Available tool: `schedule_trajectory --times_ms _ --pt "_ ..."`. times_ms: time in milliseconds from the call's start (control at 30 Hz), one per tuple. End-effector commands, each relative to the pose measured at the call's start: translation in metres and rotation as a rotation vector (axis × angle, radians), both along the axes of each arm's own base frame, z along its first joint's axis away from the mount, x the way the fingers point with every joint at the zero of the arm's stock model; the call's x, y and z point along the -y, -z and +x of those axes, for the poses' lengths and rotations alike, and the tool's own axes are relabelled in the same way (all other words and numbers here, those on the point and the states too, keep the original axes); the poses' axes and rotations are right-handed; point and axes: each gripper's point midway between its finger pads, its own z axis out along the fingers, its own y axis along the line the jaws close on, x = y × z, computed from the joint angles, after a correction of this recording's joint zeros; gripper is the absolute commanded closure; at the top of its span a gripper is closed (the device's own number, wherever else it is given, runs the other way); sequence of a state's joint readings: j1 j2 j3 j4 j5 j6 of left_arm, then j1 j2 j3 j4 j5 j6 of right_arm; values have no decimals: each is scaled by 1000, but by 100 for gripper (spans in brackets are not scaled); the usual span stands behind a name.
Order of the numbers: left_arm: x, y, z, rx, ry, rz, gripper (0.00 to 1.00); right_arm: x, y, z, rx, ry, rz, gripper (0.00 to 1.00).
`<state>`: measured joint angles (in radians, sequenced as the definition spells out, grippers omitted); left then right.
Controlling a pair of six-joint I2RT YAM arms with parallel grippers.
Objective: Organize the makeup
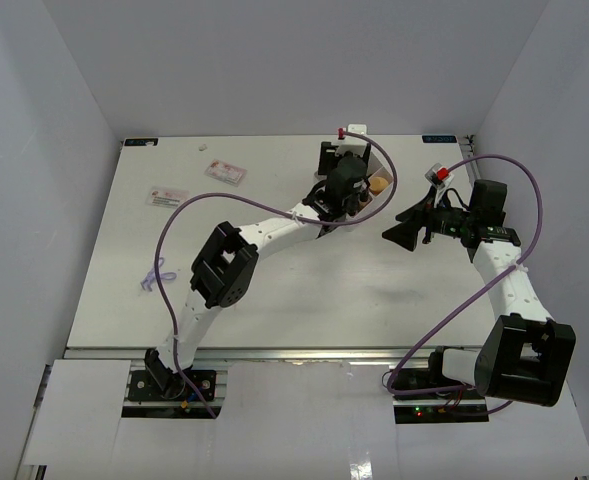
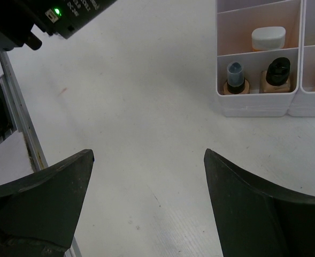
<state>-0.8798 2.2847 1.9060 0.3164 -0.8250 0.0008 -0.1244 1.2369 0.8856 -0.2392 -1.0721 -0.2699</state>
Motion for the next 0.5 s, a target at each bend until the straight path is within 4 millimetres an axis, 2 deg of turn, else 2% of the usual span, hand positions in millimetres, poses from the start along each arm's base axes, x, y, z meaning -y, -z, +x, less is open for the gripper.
schedule_trajectory --times_ms 0,467 --pt "-7 -34 8 54 -58 -58 100 2 -1 1 18 -2 1 10" --pt "11 -11 10 -15 -21 -137 100 6 -4 1 18 4 16 10"
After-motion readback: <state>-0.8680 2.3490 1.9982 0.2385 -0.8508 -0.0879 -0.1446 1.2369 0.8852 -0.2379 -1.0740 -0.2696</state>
